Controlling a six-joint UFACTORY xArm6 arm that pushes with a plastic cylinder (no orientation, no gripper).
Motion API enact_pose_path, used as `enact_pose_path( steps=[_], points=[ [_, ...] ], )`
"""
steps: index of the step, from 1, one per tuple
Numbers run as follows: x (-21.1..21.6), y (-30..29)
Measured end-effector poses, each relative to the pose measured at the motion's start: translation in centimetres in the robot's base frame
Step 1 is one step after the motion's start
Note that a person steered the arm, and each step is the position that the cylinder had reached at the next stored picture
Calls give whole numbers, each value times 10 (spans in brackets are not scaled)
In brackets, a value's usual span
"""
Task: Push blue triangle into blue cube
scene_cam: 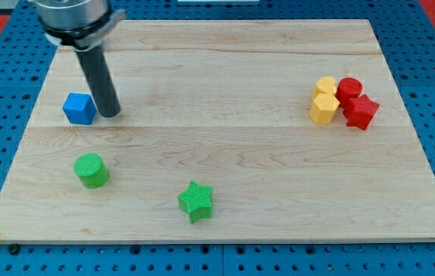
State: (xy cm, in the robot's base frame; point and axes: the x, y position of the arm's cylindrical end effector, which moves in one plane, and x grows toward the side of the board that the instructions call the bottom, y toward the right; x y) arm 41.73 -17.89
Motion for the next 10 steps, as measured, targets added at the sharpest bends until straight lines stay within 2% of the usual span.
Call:
enact_pose_path(
  steps=[2, 3, 4, 5, 6, 7, 8, 10],
  points=[
    [0, -37],
    [-56, 39],
    [-138, 99],
    [-196, 98],
    [-223, 31],
    [-225, -43],
    [-208, -33],
    [-146, -26]
  ],
)
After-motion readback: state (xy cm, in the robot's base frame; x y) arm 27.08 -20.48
